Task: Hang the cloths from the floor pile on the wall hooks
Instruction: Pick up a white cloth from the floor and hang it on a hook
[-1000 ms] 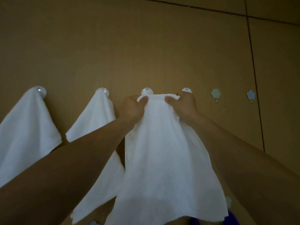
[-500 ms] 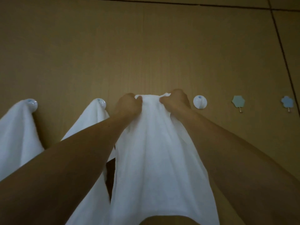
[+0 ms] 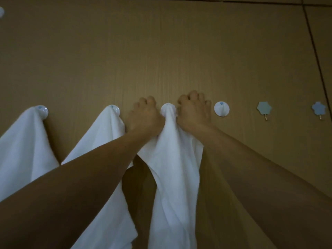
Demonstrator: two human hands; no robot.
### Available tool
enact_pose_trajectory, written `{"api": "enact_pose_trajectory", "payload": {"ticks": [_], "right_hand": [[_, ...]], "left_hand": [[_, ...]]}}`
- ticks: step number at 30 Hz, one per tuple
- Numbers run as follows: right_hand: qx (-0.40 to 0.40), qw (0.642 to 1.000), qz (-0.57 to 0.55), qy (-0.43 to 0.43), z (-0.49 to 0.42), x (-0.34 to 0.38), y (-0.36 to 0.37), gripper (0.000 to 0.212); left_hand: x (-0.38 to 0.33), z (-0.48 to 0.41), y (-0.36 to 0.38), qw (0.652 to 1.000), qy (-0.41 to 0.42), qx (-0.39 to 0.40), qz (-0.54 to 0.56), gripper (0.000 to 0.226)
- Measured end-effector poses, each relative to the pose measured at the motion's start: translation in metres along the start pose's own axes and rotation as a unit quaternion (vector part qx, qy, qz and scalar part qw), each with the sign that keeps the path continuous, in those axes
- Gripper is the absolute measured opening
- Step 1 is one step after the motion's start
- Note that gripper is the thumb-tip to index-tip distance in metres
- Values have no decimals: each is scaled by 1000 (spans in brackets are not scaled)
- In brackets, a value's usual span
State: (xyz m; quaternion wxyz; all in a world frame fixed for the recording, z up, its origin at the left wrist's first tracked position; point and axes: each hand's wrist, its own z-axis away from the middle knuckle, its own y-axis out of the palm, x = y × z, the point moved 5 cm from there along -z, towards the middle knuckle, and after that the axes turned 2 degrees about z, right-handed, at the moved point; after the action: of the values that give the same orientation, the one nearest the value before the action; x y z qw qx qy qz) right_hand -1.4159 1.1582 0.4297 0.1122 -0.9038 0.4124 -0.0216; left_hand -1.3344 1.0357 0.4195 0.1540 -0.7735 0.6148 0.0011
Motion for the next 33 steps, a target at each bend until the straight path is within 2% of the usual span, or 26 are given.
{"api": "enact_pose_trajectory", "payload": {"ticks": [1,2,4,6,8,12,15,16,19,21,22,25,27,29,31,33], "right_hand": [[1,999,-27,-31,4,5,-1,10],[21,996,-77,-40,8,9,0,11],[87,978,-187,5,16,9,11,20],[133,955,-261,54,22,4,18,27],[172,932,-315,52,27,3,19,31],[221,894,-387,40,34,11,16,13],[200,842,-469,179,38,2,16,15],[205,823,-480,225,41,-3,18,15],[265,804,-463,263,52,-6,30,15],[288,817,-434,245,58,-1,38,18],[283,843,-405,214,58,2,40,21],[213,938,-255,99,67,5,34,31],[166,971,-159,72,76,4,26,43],[157,977,-126,76,84,1,22,51],[167,969,-155,93,93,-1,17,57],[178,959,-190,110,107,-2,7,62]], "left_hand": [[-6,3,0,998,58,-28,11,22],[-9,6,3,994,98,-28,41,20],[-9,11,11,985,111,13,131,28],[-7,11,15,976,80,67,191,29],[-6,8,16,970,51,120,206,18],[4,4,15,939,-52,209,270,6],[12,11,16,884,-154,231,376,15],[13,15,18,874,-174,234,389,10],[14,29,27,882,-197,249,348,8],[12,37,33,881,-184,250,356,15],[10,38,34,888,-161,242,357,17],[4,43,28,949,-66,175,254,27],[4,48,23,973,-38,117,195,43],[4,56,20,983,7,83,161,54],[2,68,16,987,60,62,139,58],[2,81,11,989,78,62,112,66]]}}
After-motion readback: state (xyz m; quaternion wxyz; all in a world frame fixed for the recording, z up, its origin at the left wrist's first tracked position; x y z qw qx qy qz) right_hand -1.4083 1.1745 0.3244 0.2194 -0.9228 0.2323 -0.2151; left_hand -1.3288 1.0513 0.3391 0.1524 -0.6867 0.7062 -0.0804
